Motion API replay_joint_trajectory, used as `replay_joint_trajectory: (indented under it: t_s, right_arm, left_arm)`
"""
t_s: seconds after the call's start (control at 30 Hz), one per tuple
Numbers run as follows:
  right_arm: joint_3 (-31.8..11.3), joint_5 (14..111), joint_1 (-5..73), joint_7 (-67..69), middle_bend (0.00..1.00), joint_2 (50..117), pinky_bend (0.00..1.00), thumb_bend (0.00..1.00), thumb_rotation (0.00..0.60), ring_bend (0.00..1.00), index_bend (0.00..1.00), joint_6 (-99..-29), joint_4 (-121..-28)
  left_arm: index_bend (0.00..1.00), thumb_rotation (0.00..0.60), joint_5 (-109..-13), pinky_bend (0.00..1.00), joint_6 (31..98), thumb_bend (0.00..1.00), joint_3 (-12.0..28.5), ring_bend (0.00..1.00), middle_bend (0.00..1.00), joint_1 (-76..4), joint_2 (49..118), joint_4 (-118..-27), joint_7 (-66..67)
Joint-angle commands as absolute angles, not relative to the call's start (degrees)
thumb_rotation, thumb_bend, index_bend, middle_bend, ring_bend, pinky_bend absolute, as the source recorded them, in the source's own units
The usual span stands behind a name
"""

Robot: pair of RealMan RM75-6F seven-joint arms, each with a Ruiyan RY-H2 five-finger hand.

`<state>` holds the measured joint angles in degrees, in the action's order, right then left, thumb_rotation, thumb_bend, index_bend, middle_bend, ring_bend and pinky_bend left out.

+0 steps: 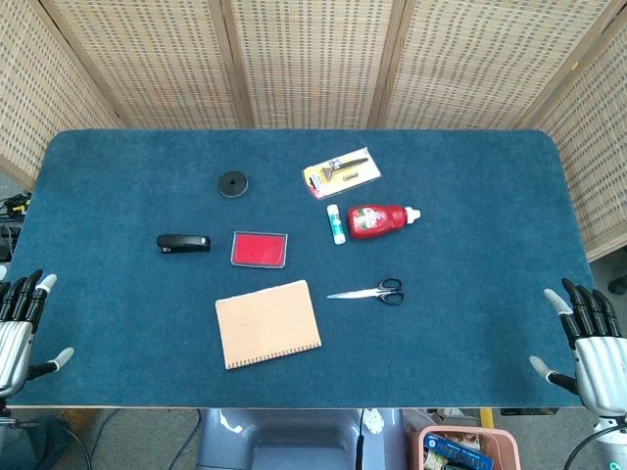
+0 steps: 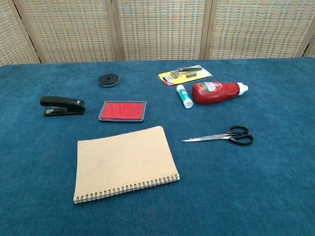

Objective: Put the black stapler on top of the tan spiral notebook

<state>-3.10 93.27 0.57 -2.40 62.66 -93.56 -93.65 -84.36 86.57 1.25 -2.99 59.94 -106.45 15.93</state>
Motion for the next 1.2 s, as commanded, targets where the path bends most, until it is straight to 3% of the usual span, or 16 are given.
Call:
replay_joint_trajectory:
  t_s: [0.03, 0.37, 0.6, 0.8, 0.97, 1.2]
  right_arm:
    - [-3.08, 93.26, 0.48, -2.38, 0.0, 62.64, 0.0, 0.0, 0.6, 0.0, 0.0, -93.66, -93.73]
    - [-2.99, 92.82, 0.59, -1.71, 0.0, 62.34, 0.0, 0.0, 0.6, 0.0, 0.0, -92.99, -93.86]
    - [-3.94, 90.57, 1.32, 0.06, 0.0, 61.88, 0.0, 0.0, 0.6, 0.0, 0.0, -91.35, -93.73]
    - [-4.51, 88.34, 1.86, 1.04, 0.0, 61.79, 0.0, 0.0, 0.6, 0.0, 0.0, -89.55, -93.11]
    - [-5.15, 86.64, 2.06, 2.39, 0.0, 61.67, 0.0, 0.0, 0.6, 0.0, 0.0, -88.77, -92.47]
    - [-5.96, 84.7, 2.38, 3.29, 0.0, 61.86, 0.0, 0.0, 0.6, 0.0, 0.0, -87.85, -91.24]
  left_arm:
    - [0.0, 0.6, -84.29, 0.0, 86.29, 0.15, 1.18, 0.0, 0.0, -3.1, 59.91, -106.4, 16.03]
    - [0.0, 0.6, -84.07, 0.0, 82.77, 0.15, 2.94, 0.0, 0.0, -6.27, 60.73, -103.43, 15.09]
    - [0.0, 0.6, -77.94, 0.02, 64.59, 0.15, 9.37, 0.0, 0.0, -20.23, 64.73, -95.82, 15.28]
    - [0.03, 0.6, -72.3, 0.16, 50.25, 0.15, 12.58, 0.02, 0.03, -32.47, 72.81, -84.38, 20.94]
    - [0.14, 0.6, -68.68, 0.2, 44.47, 0.15, 13.71, 0.09, 0.13, -38.51, 79.58, -74.77, 22.12]
    - [0.21, 0.6, -64.27, 0.24, 40.3, 0.15, 14.37, 0.14, 0.21, -43.52, 85.75, -64.44, 24.46]
